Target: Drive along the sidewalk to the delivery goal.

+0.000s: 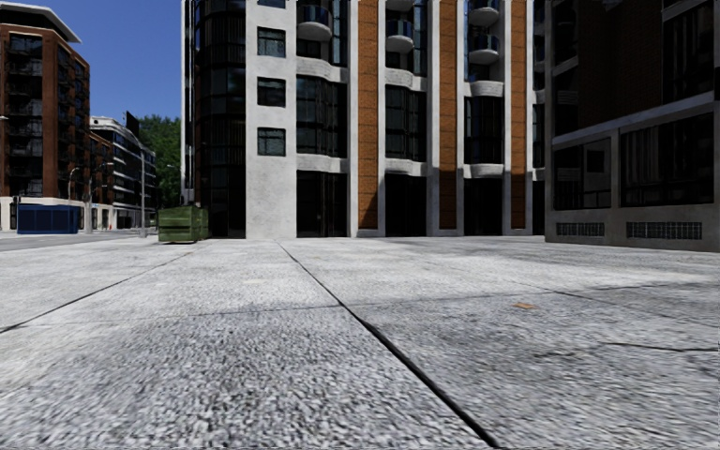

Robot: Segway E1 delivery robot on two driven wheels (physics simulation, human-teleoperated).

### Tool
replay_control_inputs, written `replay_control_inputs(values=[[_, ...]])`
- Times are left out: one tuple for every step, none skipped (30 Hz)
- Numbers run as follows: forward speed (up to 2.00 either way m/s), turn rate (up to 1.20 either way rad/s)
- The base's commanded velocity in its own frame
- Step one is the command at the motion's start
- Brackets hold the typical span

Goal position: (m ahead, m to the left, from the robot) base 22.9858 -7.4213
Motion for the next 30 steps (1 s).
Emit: replay_control_inputs(values=[[2.00,-0.29],[2.00,-0.29],[2.00,-0.31],[2.00,-0.32],[2.00,-0.33],[2.00,-0.34],[2.00,-0.35],[2.00,-0.35],[2.00,-0.36],[2.00,-0.36],[2.00,-0.36],[2.00,-0.36],[2.00,-0.36],[2.00,-0.31],[2.00,-0.13],[2.00,0.00],[2.00,0.00],[2.00,0.00],[2.00,0.00],[2.00,0.00],[2.00,0.00],[2.00,0.00],[2.00,0.00],[2.00,0.00],[2.00,0.00],[2.00,0.00],[2.00,0.00],[2.00,0.00],[2.00,0.00],[2.00,0.00]])
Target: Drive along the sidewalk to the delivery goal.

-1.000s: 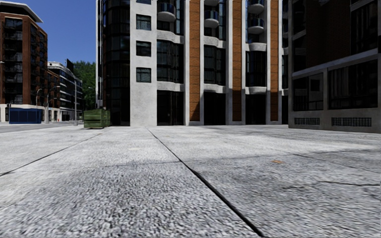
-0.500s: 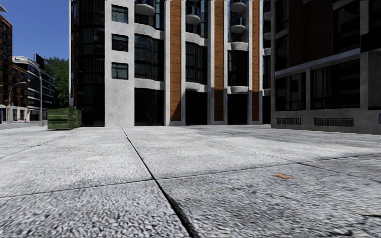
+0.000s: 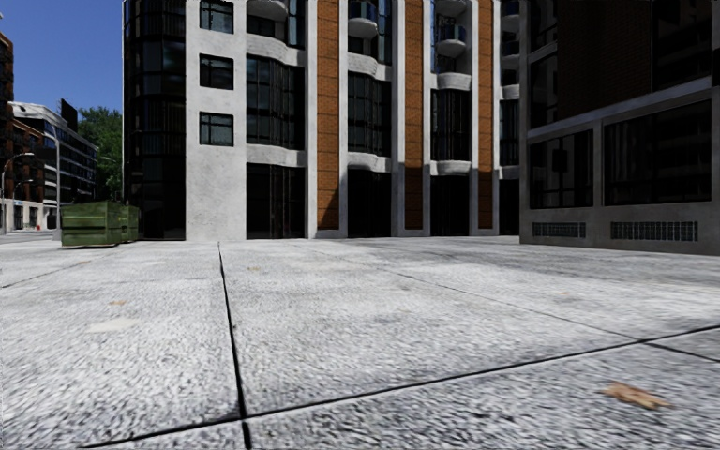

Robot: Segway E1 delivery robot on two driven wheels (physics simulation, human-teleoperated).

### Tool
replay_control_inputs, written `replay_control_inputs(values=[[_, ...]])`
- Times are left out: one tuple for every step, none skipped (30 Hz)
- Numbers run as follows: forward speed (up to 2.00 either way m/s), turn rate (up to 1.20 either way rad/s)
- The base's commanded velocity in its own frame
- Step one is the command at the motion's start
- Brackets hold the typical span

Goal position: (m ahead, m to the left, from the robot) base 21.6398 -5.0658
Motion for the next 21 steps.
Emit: replay_control_inputs(values=[[2.00,0.00],[2.00,0.00],[2.00,0.00],[2.00,0.00],[2.00,0.00],[2.00,0.00],[2.00,0.00],[2.00,0.00],[2.00,0.00],[2.00,0.00],[2.00,0.00],[2.00,0.00],[2.00,0.00],[2.00,0.00],[2.00,0.00],[2.00,0.00],[2.00,0.00],[2.00,0.00],[2.00,0.00],[2.00,0.00],[2.00,0.00]])
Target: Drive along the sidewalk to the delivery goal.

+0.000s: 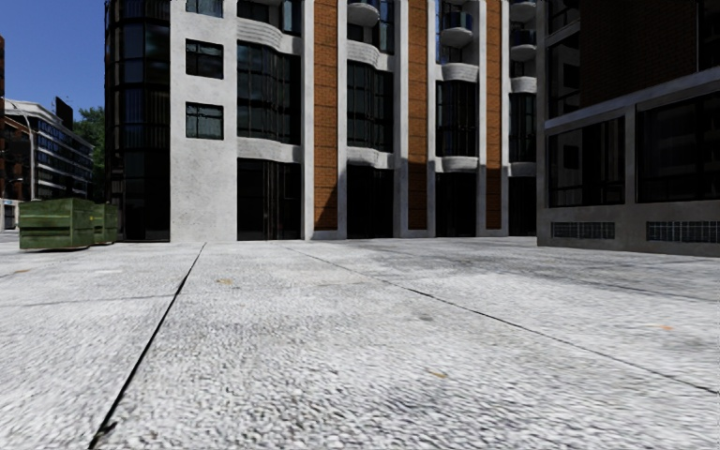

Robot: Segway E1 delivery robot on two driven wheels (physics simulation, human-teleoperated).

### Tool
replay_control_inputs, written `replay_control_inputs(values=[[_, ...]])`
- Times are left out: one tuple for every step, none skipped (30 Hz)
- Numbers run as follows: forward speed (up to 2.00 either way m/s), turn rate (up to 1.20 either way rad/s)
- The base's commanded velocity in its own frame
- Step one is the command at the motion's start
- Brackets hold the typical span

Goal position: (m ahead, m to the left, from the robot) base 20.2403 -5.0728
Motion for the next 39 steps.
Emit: replay_control_inputs(values=[[2.00,0.00],[2.00,0.00],[2.00,0.00],[2.00,0.00],[2.00,0.00],[2.00,0.00],[2.00,0.00],[2.00,0.00],[2.00,0.00],[2.00,0.00],[2.00,0.00],[2.00,0.00],[2.00,0.00],[2.00,0.00],[2.00,0.00],[2.00,0.00],[2.00,0.00],[2.00,0.00],[2.00,0.00],[2.00,0.00],[2.00,0.00],[2.00,0.00],[2.00,0.00],[2.00,0.00],[2.00,0.00],[2.00,0.00],[2.00,0.00],[2.00,0.00],[2.00,0.00],[2.00,0.00],[2.00,0.00],[2.00,0.00],[2.00,0.00],[2.00,0.00],[2.00,-0.01],[2.00,-0.09],[2.00,-0.18],[2.00,-0.21],[2.00,-0.23]])
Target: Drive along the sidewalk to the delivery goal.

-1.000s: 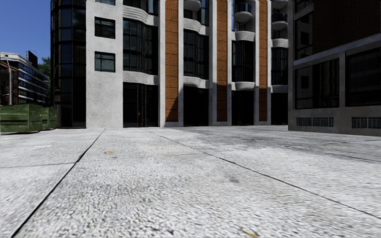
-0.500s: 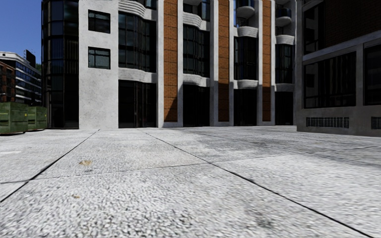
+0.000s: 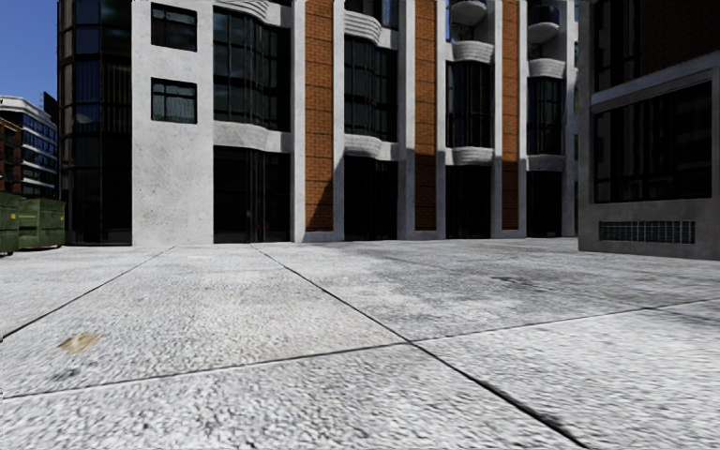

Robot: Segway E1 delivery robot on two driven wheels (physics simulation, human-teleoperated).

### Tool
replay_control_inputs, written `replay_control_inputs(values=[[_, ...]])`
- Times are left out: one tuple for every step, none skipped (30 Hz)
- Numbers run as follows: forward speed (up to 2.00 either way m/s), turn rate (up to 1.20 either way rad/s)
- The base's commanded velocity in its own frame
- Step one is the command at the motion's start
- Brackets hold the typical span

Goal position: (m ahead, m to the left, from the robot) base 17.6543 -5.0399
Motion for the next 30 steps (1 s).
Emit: replay_control_inputs(values=[[2.00,-0.23],[2.00,-0.24],[2.00,-0.26],[2.00,-0.29],[2.00,-0.32],[2.00,-0.33],[2.00,-0.34],[2.00,-0.34],[2.00,-0.34],[2.00,-0.34],[2.00,-0.34],[2.00,-0.34],[2.00,-0.34],[2.00,-0.34],[2.00,-0.34],[2.00,-0.34],[2.00,-0.34],[2.00,-0.26],[2.00,-0.04],[2.00,-0.04],[2.00,0.00],[2.00,0.00],[2.00,0.00],[2.00,0.00],[2.00,0.00],[2.00,0.00],[2.00,0.00],[2.00,0.00],[2.00,0.00],[2.00,0.00]])
